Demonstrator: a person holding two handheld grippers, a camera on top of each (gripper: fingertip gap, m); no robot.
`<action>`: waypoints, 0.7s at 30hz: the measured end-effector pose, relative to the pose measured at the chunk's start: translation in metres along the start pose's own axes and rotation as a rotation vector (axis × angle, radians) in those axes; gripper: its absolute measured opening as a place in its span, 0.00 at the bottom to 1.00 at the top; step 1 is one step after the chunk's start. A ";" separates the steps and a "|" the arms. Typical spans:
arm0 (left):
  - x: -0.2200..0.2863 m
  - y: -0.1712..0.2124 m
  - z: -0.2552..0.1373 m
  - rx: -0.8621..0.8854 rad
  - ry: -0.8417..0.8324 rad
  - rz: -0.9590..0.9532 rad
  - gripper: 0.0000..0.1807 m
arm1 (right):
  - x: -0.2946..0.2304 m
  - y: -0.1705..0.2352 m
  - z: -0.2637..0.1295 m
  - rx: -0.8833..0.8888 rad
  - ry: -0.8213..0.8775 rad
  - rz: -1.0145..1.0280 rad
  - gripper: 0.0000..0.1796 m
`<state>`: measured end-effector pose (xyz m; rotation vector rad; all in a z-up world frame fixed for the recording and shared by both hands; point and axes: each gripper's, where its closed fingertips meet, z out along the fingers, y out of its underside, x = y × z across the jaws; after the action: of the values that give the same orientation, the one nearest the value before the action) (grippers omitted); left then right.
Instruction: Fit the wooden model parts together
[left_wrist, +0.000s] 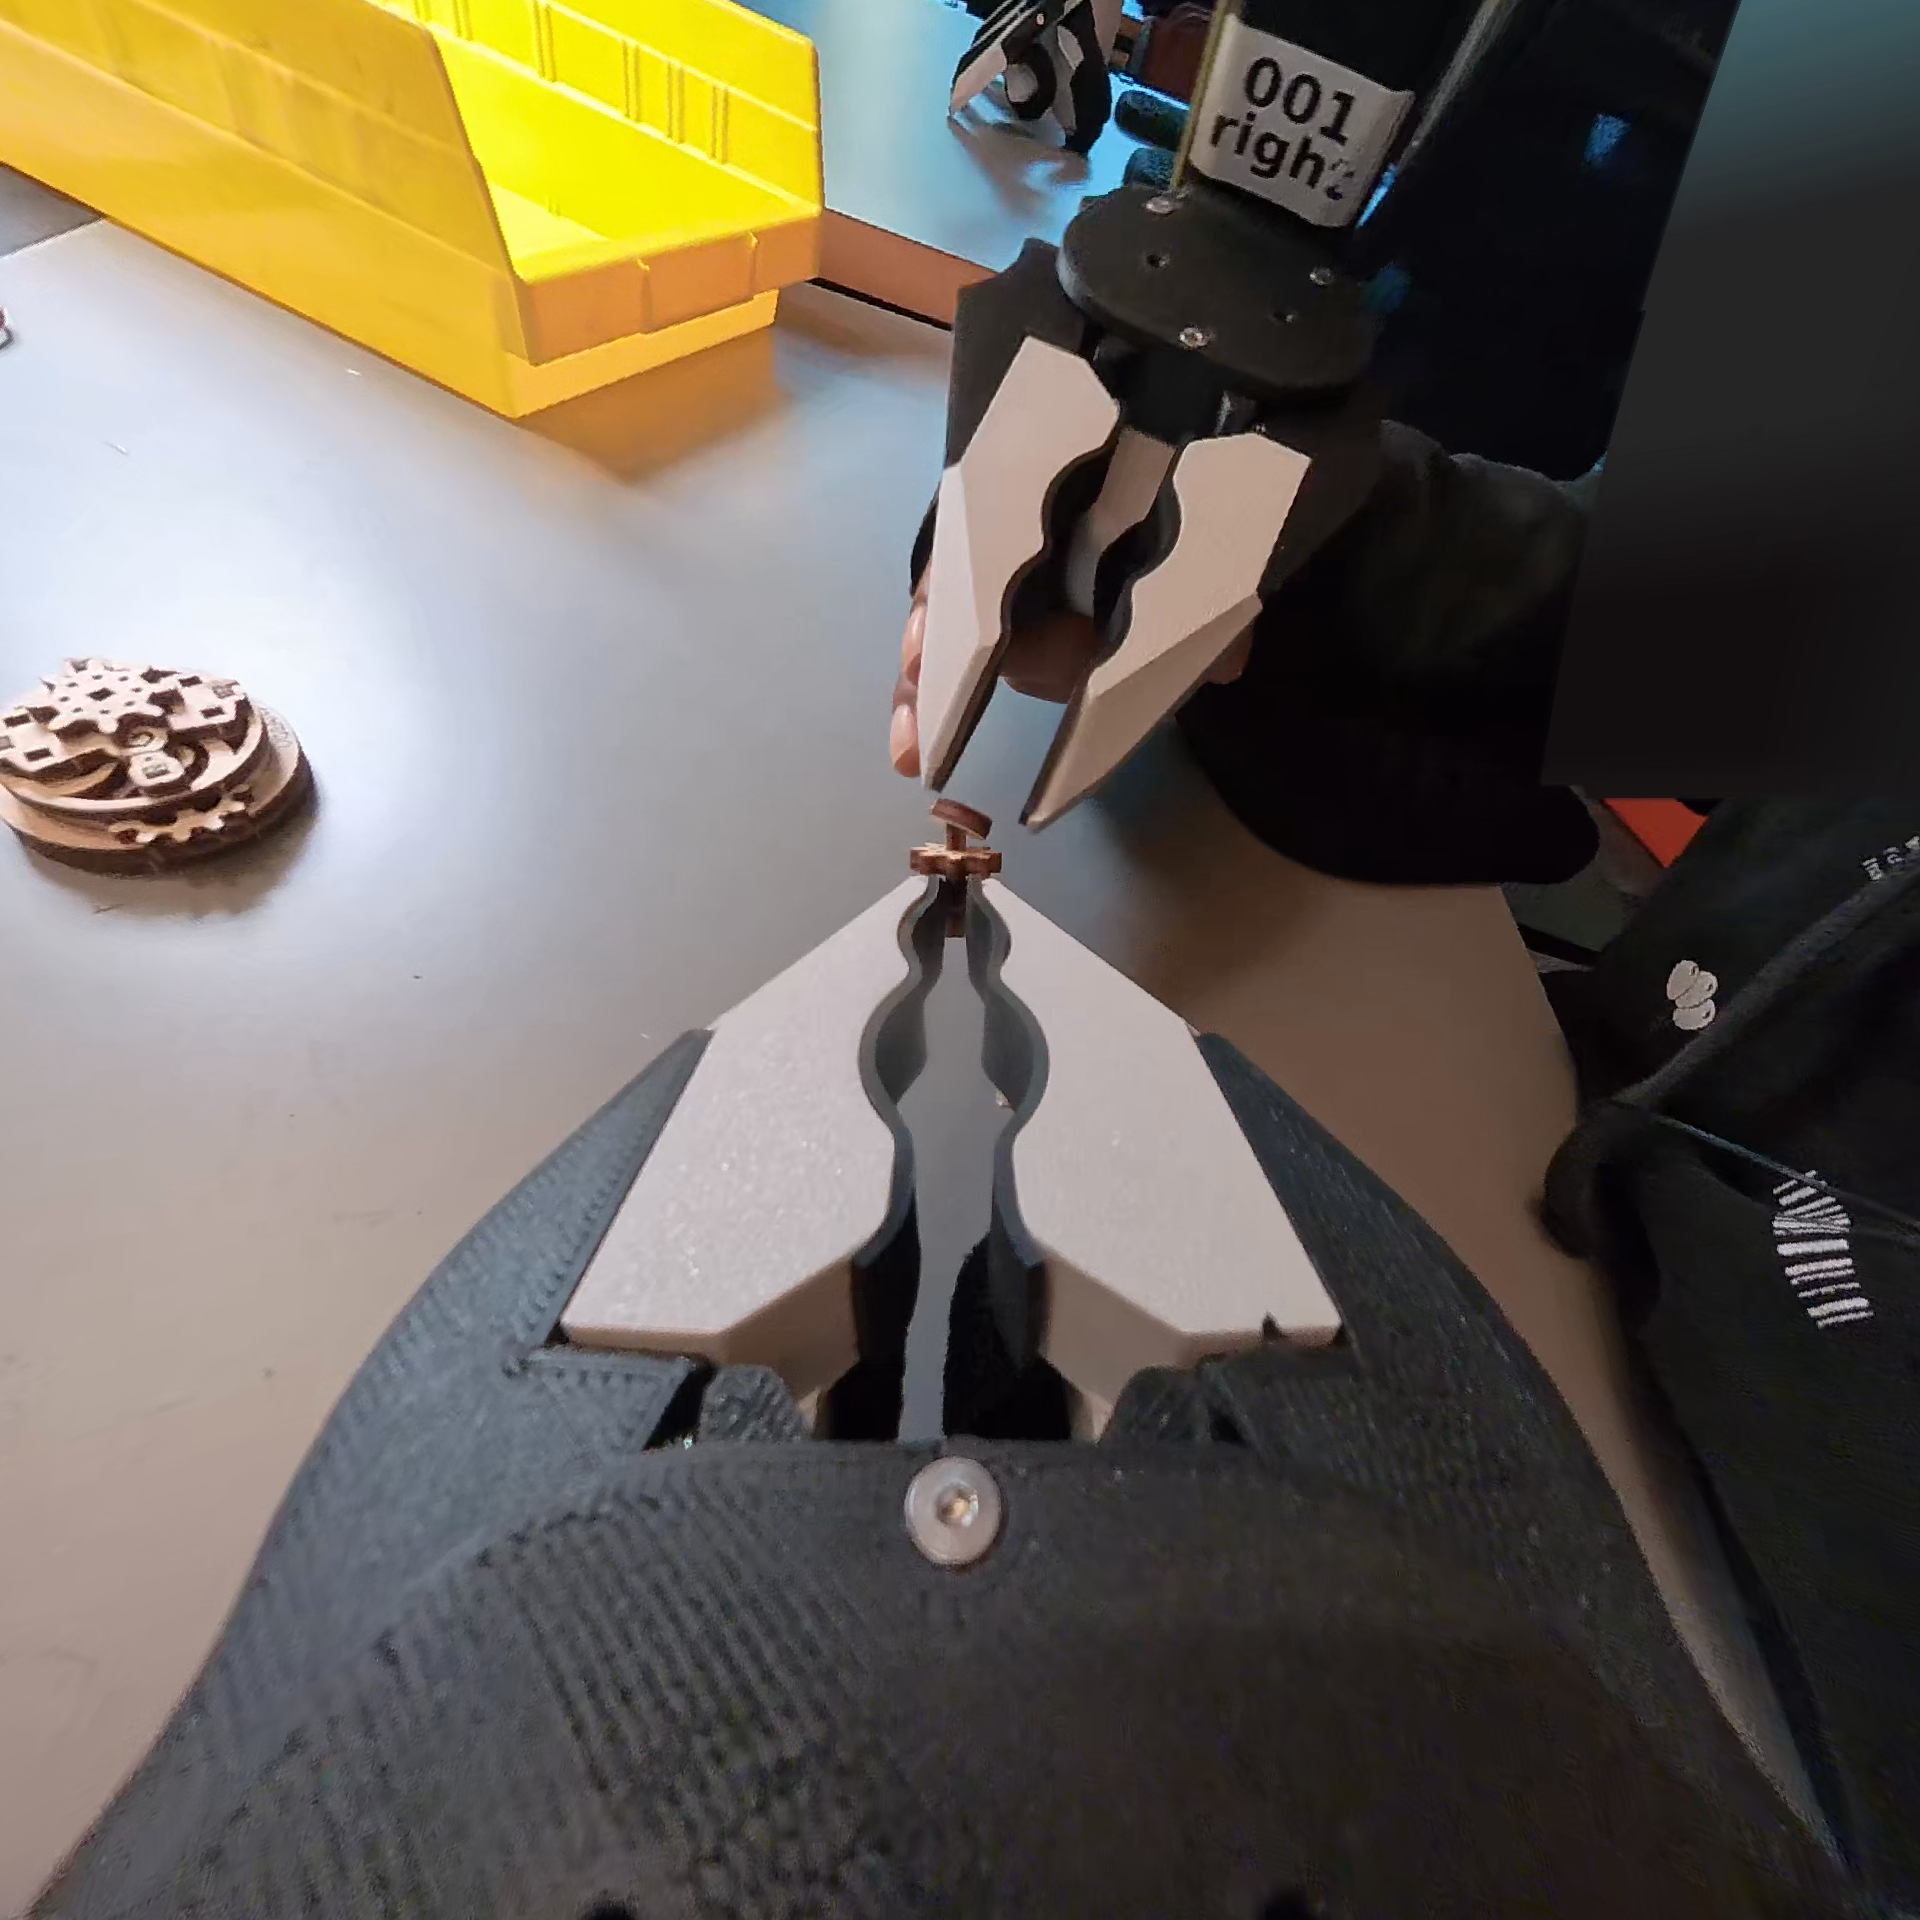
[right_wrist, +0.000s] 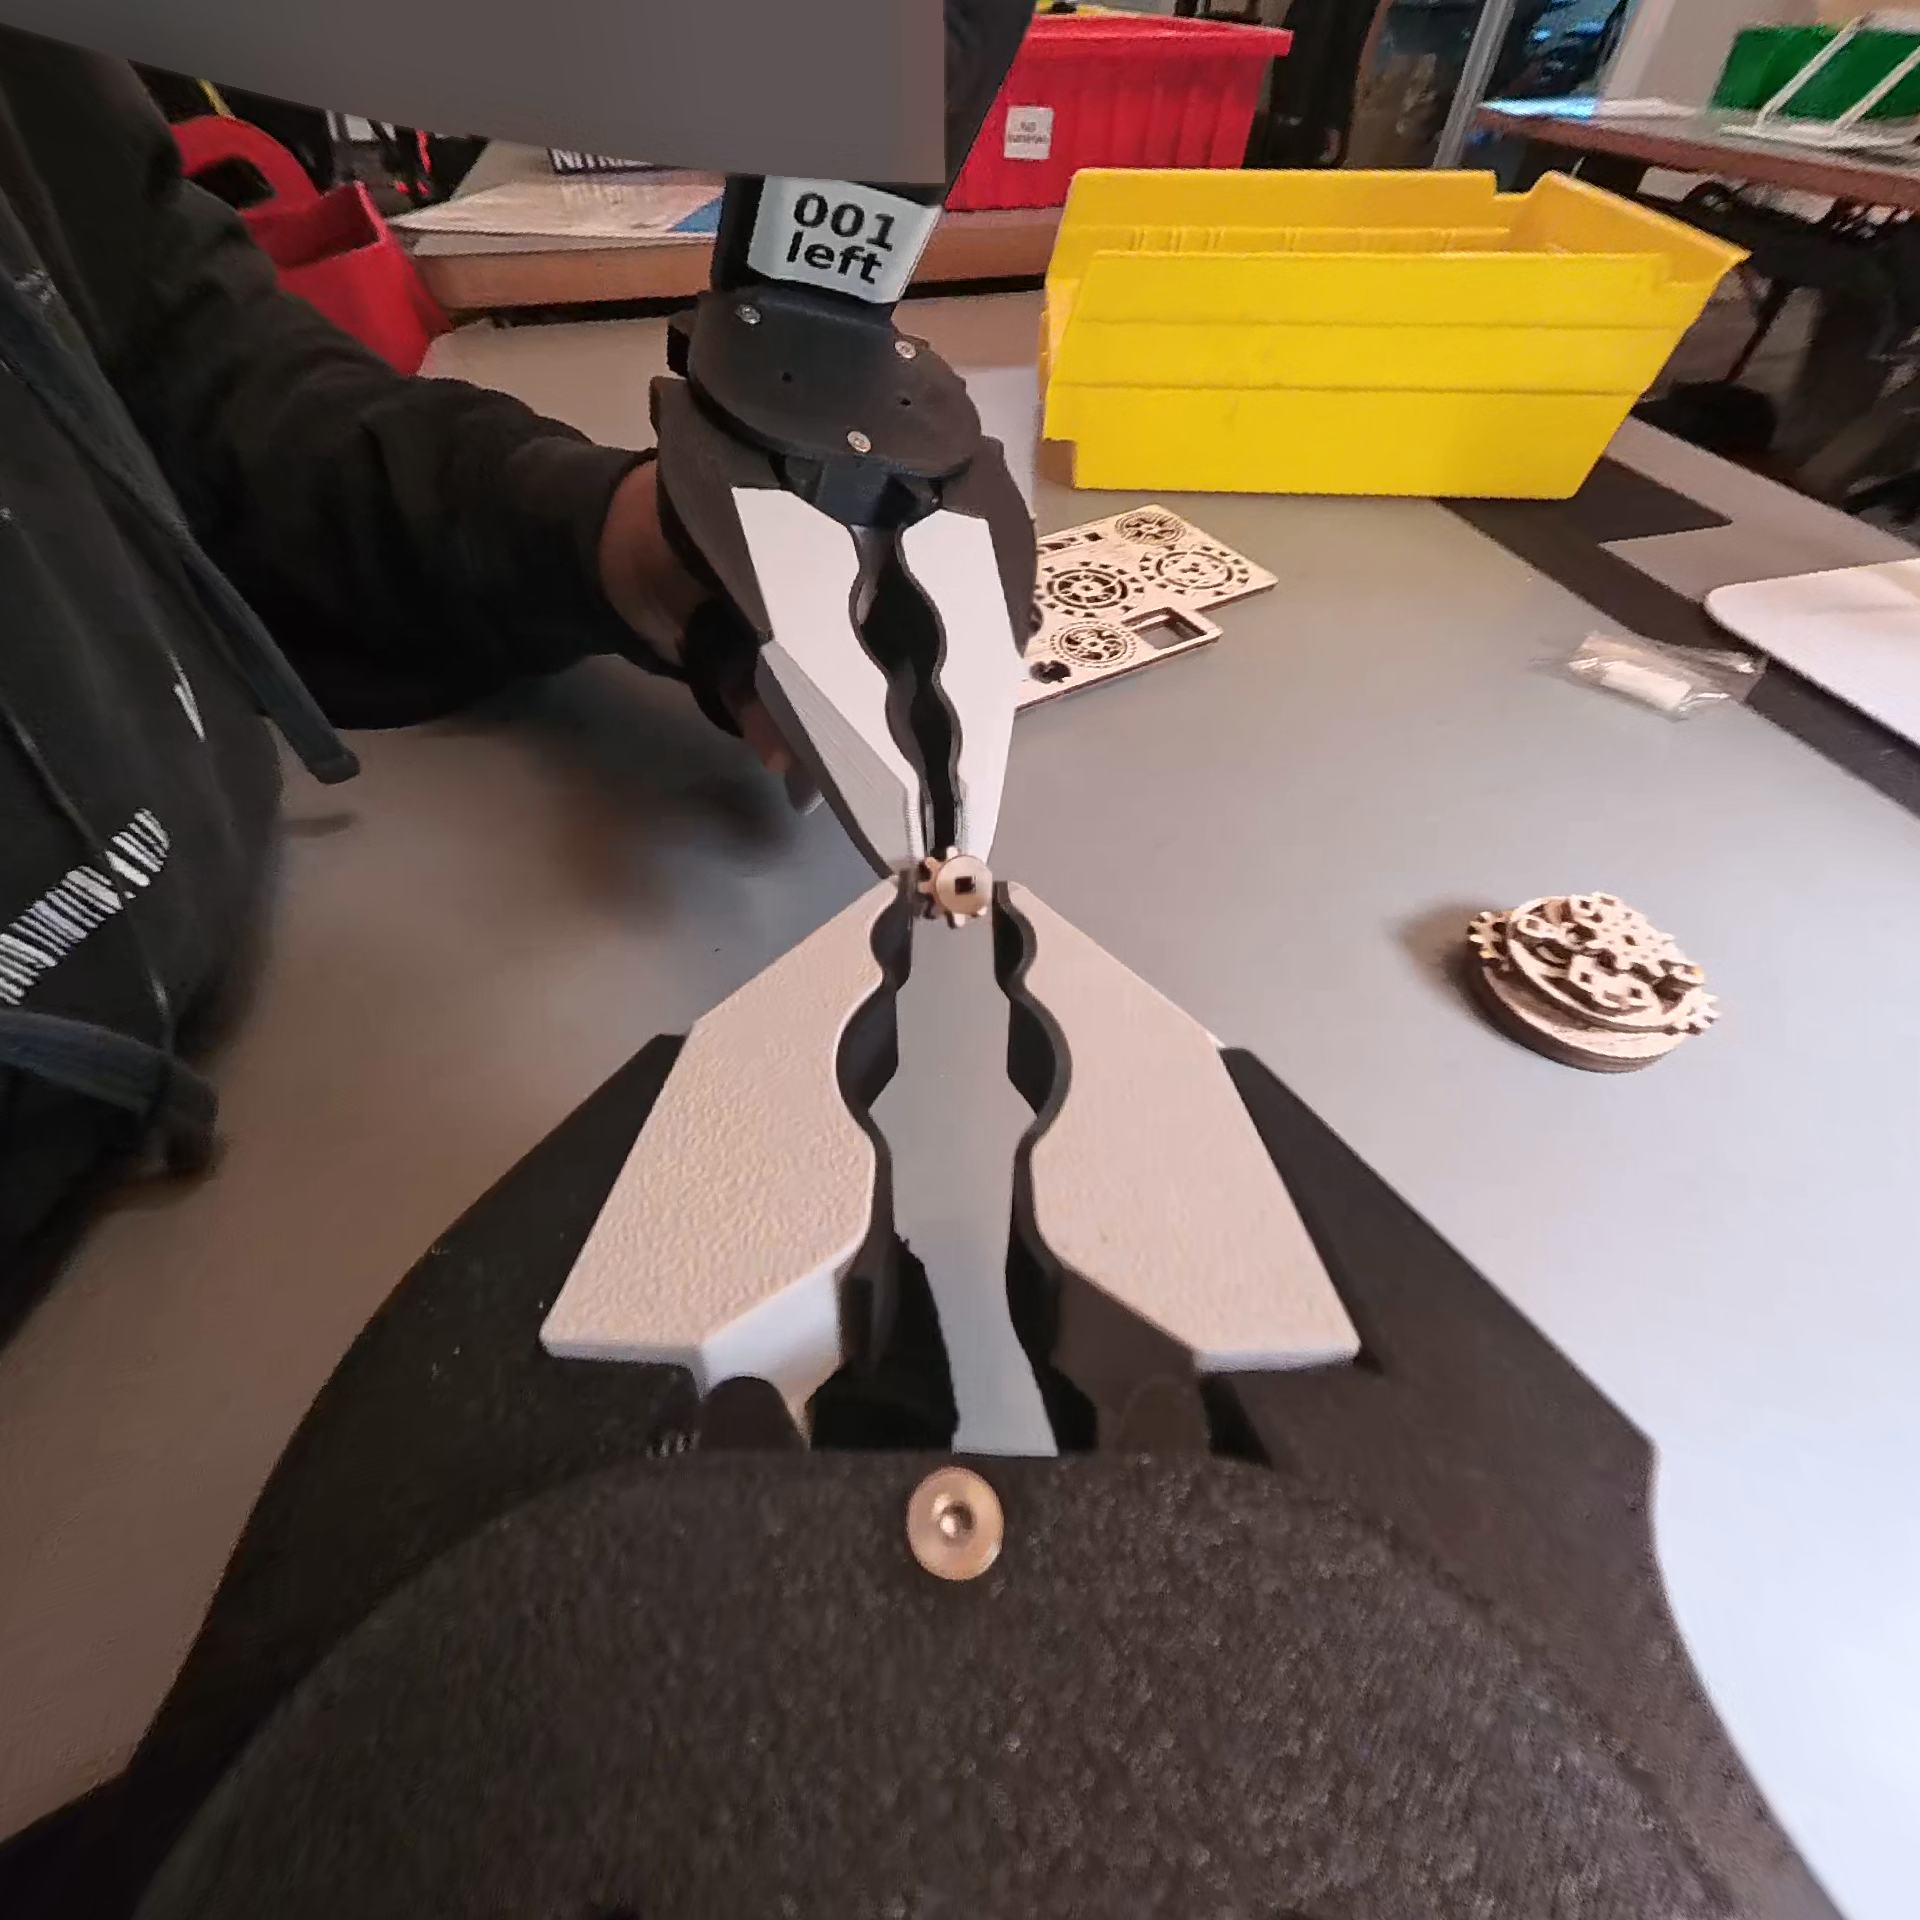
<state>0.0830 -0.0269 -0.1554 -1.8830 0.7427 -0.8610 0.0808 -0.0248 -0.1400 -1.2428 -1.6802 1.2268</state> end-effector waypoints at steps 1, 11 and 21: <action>0.001 0.000 0.000 -0.002 0.004 0.006 0.01 | -0.001 0.001 0.001 -0.003 -0.012 0.006 0.08; 0.011 0.005 0.003 -0.033 0.046 0.086 0.01 | -0.010 0.005 0.002 -0.023 -0.076 0.030 0.05; 0.033 0.011 -0.003 -0.048 0.164 0.285 0.01 | -0.035 0.004 0.001 -0.044 -0.228 0.071 0.05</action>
<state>0.0982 -0.0585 -0.1563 -1.7076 1.1118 -0.8261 0.0913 -0.0582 -0.1443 -1.2360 -1.8471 1.4271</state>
